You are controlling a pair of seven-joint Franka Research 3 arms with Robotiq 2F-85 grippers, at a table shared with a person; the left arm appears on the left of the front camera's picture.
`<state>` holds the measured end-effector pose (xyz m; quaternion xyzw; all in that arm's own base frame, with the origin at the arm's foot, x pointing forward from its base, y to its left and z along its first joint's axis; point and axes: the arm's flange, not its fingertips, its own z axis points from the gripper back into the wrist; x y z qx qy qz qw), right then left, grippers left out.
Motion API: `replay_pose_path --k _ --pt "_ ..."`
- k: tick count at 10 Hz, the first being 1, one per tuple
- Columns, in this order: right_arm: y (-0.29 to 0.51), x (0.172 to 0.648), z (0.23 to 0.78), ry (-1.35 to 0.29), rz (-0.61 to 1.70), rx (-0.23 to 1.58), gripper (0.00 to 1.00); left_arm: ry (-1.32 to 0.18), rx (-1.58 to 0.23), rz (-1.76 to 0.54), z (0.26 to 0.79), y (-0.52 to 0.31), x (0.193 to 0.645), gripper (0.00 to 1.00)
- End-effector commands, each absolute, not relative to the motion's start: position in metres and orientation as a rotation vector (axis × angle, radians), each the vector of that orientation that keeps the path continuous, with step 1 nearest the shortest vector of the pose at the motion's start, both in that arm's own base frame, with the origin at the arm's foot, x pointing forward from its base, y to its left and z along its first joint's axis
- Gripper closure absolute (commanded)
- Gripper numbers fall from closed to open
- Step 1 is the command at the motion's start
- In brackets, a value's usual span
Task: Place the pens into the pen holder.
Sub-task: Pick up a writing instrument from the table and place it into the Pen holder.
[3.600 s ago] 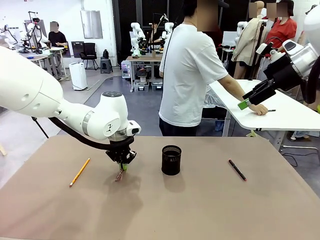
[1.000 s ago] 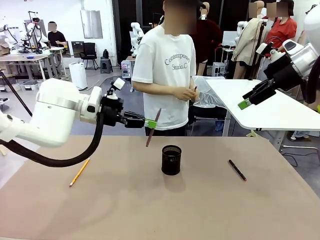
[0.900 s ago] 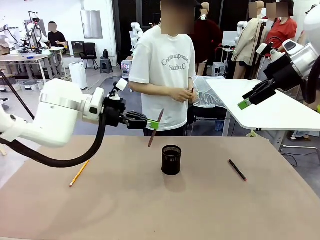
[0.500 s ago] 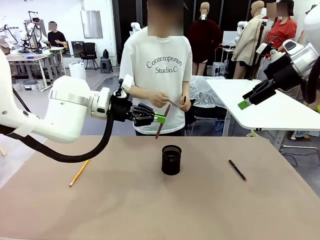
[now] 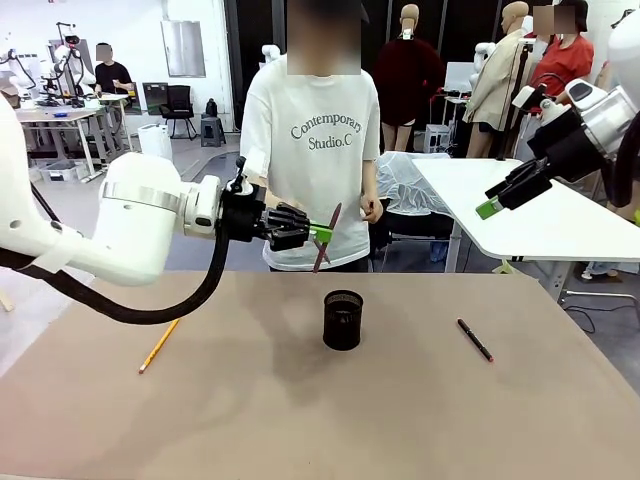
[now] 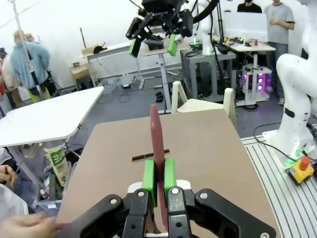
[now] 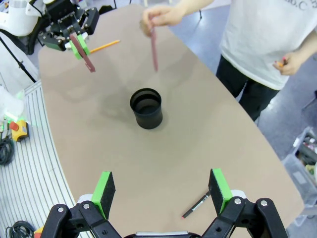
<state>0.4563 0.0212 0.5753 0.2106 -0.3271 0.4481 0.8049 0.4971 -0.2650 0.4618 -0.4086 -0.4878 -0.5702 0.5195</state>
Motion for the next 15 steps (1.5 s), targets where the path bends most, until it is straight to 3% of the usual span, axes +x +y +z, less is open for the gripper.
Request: replay_pose_path --k 1,10,15 --pt "0.021 0.456 0.576 -0.702 0.961 0.454 0.0 -1.211 -0.966 -1.337 0.477 -0.223 0.49 1.0" --pt "0.021 0.456 0.576 -0.702 0.961 0.454 0.0 -1.415 -0.786 -1.124 0.492 -0.092 0.481 1.0" --pt "0.021 0.456 0.576 -0.702 0.961 0.454 0.0 -1.346 -0.792 -1.137 0.497 -0.092 0.488 1.0"
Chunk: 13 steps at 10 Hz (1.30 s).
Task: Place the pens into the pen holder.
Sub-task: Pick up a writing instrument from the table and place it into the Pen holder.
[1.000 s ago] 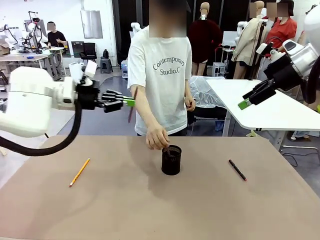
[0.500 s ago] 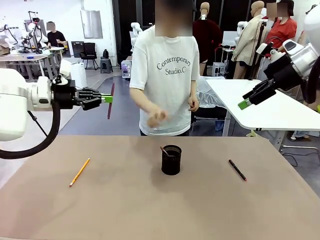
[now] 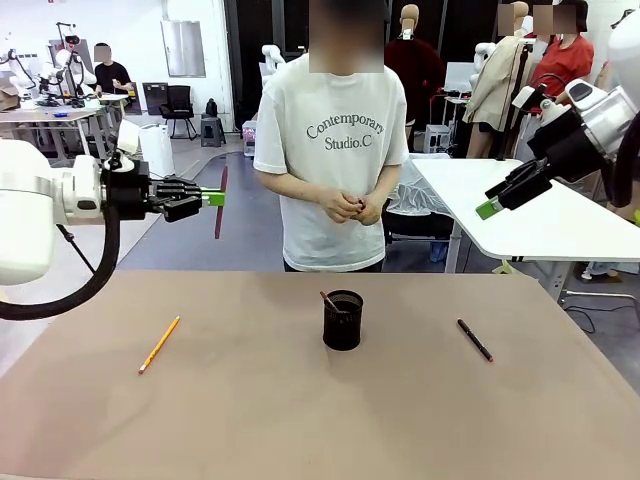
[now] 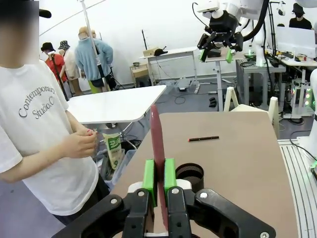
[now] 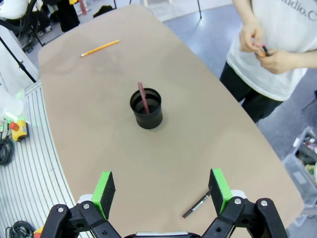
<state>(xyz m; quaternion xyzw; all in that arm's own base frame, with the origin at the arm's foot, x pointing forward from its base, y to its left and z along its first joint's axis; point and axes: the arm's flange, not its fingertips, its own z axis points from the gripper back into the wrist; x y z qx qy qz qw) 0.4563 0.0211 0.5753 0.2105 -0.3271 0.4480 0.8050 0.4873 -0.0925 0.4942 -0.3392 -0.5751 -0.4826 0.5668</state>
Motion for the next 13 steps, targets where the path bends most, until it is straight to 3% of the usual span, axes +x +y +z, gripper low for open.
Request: replay_pose_path --k 1,13 --pt "0.0209 0.4562 0.5765 -0.702 0.961 0.454 0.0 -1.346 -0.792 -1.137 0.497 -0.092 0.4883 1.0" --pt "0.0209 0.4562 0.5765 -0.702 0.961 0.454 0.0 -1.346 -0.792 -1.137 0.497 -0.092 0.4883 1.0"
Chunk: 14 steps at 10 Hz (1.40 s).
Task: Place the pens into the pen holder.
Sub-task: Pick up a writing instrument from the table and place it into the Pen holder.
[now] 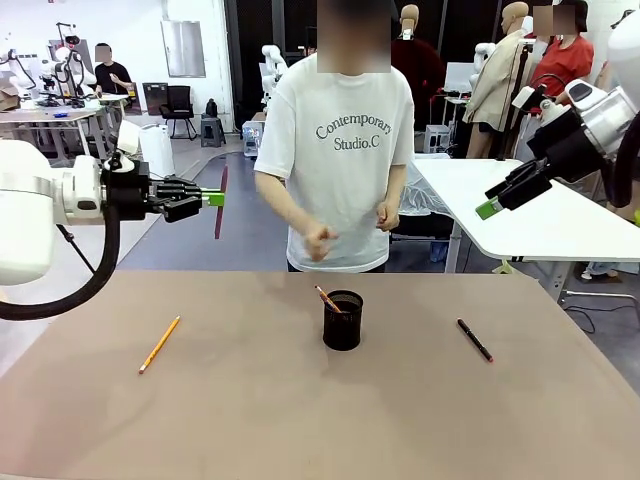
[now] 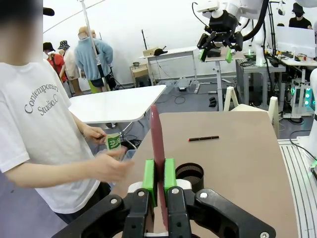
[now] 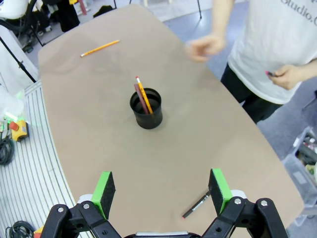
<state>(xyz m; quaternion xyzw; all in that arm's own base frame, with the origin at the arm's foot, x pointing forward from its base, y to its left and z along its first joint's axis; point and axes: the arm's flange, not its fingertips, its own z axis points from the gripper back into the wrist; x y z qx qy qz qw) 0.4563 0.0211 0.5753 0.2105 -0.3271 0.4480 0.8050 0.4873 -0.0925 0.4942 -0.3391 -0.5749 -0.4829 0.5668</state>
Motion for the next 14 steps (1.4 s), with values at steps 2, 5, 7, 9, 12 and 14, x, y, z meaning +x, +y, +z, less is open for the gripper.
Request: replay_pose_path --k 2,5,7,9,12,14 --pt "0.0209 0.4562 0.5765 -0.702 0.961 0.454 0.0 -1.346 -0.792 -1.137 0.497 -0.092 0.4883 1.0" --pt "0.0209 0.4562 0.5765 -0.702 0.961 0.454 0.0 -1.346 -0.792 -1.137 0.497 -0.092 0.4883 1.0" --pt "0.0209 0.4562 0.5765 -0.702 0.961 0.454 0.0 -1.346 -0.792 -1.137 0.497 -0.092 0.4883 1.0" --pt "0.0209 0.4562 0.5765 -0.702 0.961 0.454 0.0 -1.346 -0.792 -1.137 0.497 -0.092 0.4883 1.0" --pt "0.0209 0.4562 0.5765 -0.702 0.961 0.454 0.0 -1.346 -0.792 -1.137 0.497 -0.092 0.4883 1.0" --pt "0.0209 0.4562 0.5765 -0.702 0.961 0.454 0.0 -1.346 -0.792 -1.137 0.497 -0.092 0.4883 1.0"
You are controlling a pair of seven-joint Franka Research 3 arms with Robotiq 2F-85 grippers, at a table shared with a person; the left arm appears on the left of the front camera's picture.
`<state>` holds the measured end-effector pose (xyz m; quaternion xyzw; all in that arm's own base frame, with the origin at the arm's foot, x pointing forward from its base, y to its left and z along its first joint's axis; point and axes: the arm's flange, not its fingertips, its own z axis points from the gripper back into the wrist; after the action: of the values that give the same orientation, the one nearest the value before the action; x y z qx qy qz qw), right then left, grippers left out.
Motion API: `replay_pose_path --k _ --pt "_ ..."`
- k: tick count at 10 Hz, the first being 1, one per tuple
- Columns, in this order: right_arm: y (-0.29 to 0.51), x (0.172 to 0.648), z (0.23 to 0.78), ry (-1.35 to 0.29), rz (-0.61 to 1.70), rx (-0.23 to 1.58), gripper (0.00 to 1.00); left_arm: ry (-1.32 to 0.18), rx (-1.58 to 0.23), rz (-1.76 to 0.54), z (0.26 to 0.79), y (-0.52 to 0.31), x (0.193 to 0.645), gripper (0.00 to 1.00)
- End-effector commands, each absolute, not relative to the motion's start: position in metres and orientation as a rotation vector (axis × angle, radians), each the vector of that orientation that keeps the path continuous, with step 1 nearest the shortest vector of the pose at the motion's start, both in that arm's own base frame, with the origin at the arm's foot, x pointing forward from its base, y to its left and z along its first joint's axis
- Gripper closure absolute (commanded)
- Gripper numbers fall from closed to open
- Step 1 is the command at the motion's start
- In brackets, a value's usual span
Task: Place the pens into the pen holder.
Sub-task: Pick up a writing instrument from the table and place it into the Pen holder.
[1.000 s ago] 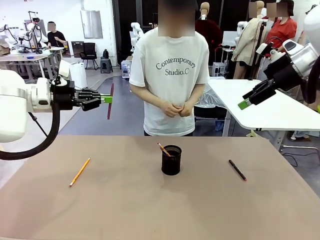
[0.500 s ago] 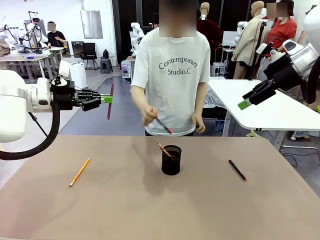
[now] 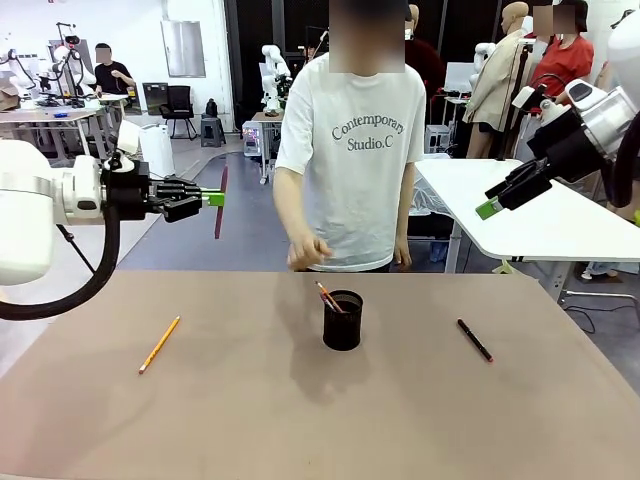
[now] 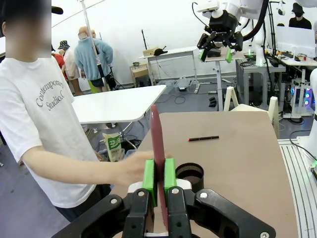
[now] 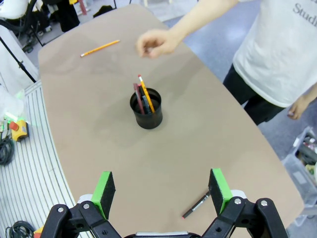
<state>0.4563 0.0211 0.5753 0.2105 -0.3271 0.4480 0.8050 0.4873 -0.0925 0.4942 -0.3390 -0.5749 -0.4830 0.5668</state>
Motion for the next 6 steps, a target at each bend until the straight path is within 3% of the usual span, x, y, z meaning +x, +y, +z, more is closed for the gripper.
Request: replay_pose_path --k 1,6 --pt "0.0209 0.4562 0.5765 -0.702 0.961 0.454 0.0 -1.346 -0.792 -1.137 0.497 -0.092 0.4883 1.0" --pt "0.0209 0.4562 0.5765 -0.702 0.961 0.454 0.0 -1.346 -0.792 -1.137 0.497 -0.092 0.4883 1.0"
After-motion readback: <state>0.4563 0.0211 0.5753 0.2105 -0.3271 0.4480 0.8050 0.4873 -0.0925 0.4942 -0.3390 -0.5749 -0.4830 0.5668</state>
